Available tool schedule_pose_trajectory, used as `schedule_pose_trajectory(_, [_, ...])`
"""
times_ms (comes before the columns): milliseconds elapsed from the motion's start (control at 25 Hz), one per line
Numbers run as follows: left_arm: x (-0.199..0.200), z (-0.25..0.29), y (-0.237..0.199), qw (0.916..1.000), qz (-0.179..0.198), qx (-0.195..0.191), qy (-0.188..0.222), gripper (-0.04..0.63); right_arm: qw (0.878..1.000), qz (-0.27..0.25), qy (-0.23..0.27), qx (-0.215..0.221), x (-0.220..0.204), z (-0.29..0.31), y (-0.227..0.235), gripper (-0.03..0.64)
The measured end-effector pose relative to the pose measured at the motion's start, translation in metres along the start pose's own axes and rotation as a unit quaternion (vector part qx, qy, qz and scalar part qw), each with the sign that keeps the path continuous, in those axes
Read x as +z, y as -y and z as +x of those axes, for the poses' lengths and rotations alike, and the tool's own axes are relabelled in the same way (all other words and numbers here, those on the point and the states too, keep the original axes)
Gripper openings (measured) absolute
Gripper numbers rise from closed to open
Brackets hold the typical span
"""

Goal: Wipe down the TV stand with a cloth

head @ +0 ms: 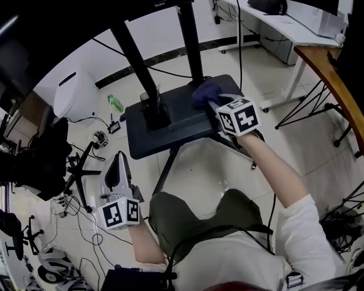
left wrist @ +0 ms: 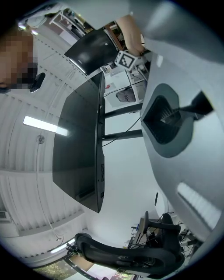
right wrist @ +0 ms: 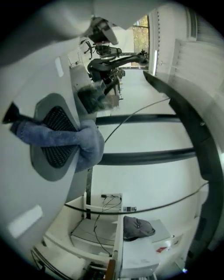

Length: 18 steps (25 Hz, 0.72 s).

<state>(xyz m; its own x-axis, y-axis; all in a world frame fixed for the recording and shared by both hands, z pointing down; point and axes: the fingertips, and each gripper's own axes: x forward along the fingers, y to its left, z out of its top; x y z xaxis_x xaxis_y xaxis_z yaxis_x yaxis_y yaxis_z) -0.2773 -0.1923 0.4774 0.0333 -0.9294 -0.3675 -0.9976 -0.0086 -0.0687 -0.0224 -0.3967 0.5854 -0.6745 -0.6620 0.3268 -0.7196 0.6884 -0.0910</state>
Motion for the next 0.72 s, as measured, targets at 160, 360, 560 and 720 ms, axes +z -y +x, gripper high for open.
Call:
schedule_pose_trajectory(160, [0.003,0.004,0.009,0.9999,0.000,-0.009,0.006,0.009,0.998,0.001,0.065,0.002,-0.032,-0.070,-0.030,0.061])
schedule_pose_trajectory(360, [-0.001,0.008,0.022,0.9998,0.001,-0.021,0.002,0.009,0.991,-0.006,0.132,-0.010,-0.019,-0.112,-0.040,0.061])
schedule_pose_trajectory(560, [-0.005,0.008,0.027,0.9997,-0.003,-0.023,-0.009,0.009,0.990,0.008,0.135,-0.029,0.064,-0.070,0.026,0.061])
schedule_pose_trajectory(720, [-0.005,-0.003,0.024,0.9997,-0.003,-0.016,-0.017,0.009,0.997,0.036,0.026,-0.059,0.057,0.006,0.096,0.061])
